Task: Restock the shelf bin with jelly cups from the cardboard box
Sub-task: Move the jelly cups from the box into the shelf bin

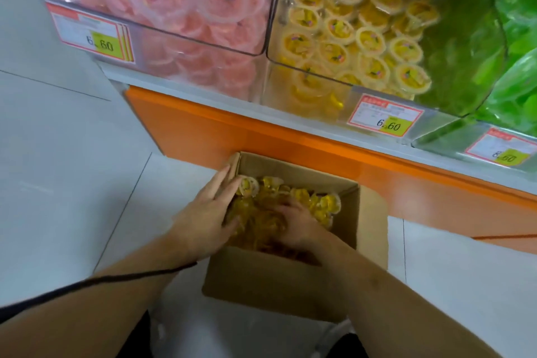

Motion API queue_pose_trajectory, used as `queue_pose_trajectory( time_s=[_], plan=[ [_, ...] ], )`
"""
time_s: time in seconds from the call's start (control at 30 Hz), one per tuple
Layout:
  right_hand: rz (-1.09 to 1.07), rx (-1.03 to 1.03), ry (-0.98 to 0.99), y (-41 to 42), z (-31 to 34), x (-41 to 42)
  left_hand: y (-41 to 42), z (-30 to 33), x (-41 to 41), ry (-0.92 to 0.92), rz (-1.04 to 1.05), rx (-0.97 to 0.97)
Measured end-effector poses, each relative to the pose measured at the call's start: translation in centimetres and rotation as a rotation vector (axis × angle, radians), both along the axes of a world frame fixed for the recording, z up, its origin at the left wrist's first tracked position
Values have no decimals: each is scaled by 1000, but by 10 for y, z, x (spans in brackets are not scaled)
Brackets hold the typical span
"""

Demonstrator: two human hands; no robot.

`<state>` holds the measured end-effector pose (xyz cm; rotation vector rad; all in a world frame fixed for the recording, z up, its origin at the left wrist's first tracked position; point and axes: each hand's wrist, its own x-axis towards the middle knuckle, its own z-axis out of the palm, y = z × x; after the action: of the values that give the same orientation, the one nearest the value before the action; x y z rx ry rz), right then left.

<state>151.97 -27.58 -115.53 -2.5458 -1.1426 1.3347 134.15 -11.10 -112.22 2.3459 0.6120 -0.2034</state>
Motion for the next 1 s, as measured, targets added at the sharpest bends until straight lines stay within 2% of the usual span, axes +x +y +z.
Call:
queue_pose_trajectory(
  time_s=[0.2,0.43,0.67,1.0],
  plan=[
    [-44,-4,-47,2,-9,-9,-3,-6,0,-11,11,-12],
    [-200,98,36,-6,1,-3,-1,-1,0,14,4,-9],
    [-99,52,66,-9,9,-8,-7,7,2,65,14,29],
    [-209,125,34,-15,7,-5,-7,7,4,105,12,71]
  ],
)
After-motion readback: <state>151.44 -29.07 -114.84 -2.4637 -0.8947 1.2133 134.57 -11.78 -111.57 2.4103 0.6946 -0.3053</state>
